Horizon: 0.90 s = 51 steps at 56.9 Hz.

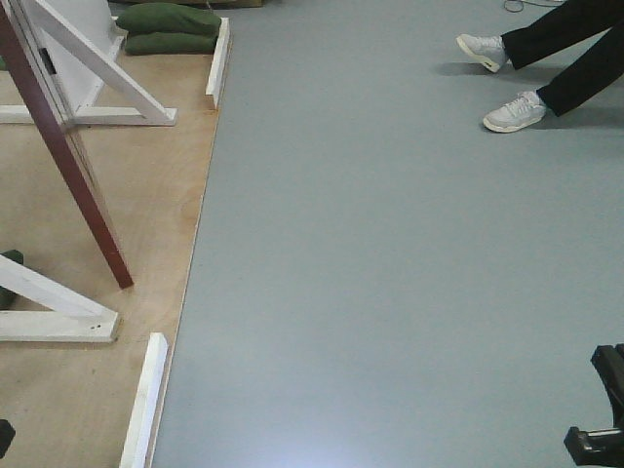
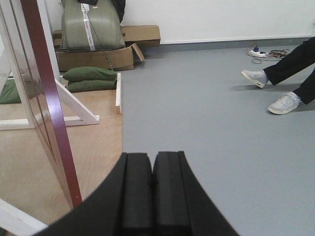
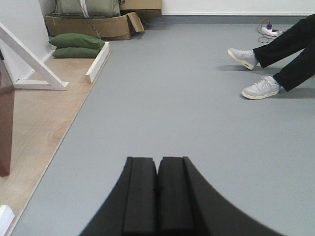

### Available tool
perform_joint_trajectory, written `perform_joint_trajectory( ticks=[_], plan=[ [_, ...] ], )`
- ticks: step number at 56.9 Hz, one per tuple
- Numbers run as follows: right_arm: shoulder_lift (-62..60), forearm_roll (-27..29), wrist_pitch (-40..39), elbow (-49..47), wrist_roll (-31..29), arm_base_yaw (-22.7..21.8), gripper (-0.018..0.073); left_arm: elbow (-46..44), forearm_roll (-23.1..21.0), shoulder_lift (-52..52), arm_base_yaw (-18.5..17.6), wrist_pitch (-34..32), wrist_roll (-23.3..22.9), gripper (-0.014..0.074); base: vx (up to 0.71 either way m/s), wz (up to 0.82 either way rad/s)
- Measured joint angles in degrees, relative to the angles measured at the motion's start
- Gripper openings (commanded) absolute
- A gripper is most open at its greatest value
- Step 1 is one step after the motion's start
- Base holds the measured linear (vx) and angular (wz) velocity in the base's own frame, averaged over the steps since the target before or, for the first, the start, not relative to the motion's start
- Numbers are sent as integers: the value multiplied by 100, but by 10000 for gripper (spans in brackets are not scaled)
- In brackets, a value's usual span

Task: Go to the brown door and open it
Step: 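Drive the base forward alongside the brown door's edge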

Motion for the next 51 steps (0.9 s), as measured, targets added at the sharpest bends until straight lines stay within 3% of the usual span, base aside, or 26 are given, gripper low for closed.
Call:
perform_joint_trajectory(
  ticks=[51],
  plan=[
    [0,0,0,0,0,0,0,0,0,0,0,0,0,-3,25,12]
  ],
)
